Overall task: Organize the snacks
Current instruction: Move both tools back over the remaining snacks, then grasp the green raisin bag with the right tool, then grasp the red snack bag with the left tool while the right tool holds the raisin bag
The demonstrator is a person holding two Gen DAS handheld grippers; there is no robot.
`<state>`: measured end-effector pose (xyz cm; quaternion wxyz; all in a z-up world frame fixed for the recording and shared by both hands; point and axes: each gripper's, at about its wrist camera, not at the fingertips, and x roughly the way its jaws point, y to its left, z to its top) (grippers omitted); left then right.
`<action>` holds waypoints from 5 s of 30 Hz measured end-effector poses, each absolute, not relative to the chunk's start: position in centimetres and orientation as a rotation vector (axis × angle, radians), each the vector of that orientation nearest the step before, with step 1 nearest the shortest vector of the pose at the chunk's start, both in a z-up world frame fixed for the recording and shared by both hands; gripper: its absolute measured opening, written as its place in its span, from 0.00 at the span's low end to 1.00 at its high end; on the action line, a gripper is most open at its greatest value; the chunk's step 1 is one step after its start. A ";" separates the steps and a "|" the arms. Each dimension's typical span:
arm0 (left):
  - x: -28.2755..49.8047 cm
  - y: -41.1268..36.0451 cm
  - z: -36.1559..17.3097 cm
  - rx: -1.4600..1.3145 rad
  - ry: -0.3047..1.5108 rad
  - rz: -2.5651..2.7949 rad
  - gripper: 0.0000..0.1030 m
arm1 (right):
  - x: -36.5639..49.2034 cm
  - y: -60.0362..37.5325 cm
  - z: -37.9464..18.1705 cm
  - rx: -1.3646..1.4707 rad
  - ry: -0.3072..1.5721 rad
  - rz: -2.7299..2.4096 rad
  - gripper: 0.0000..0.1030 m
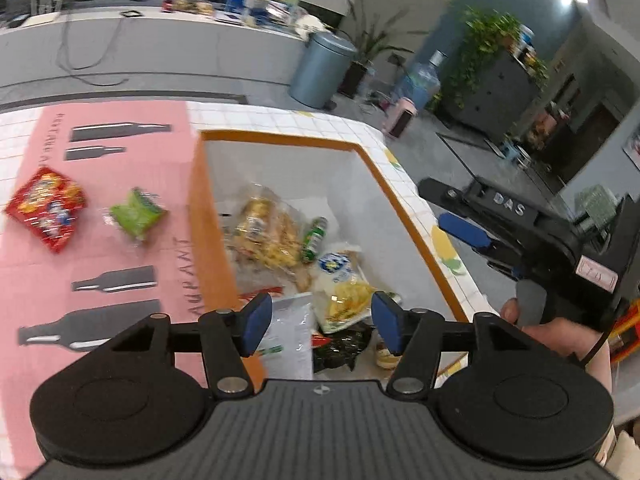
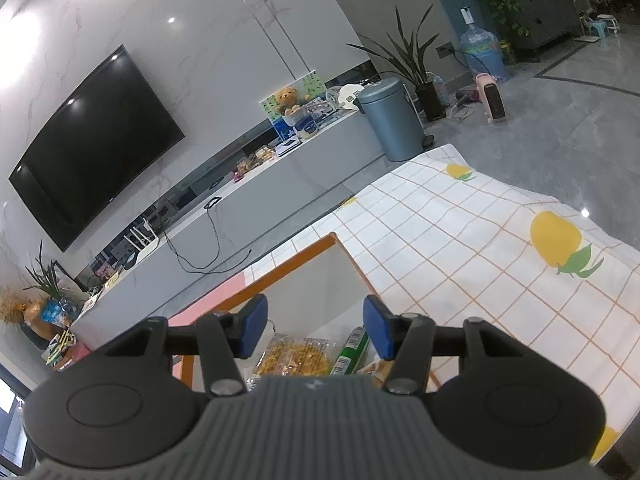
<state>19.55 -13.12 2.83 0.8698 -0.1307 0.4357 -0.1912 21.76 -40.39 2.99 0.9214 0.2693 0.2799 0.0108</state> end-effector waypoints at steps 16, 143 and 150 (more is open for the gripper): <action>12.5 -0.1 4.5 -0.360 0.762 -0.115 0.66 | 19.4 -32.0 5.4 0.454 0.453 0.238 0.50; 38.5 3.2 -9.2 -0.461 1.162 0.311 0.83 | 22.4 -11.4 -10.9 -0.115 0.748 0.259 0.39; 39.5 3.1 -9.7 -0.529 1.182 0.386 0.94 | 22.5 -11.5 -10.8 -0.115 0.747 0.269 0.39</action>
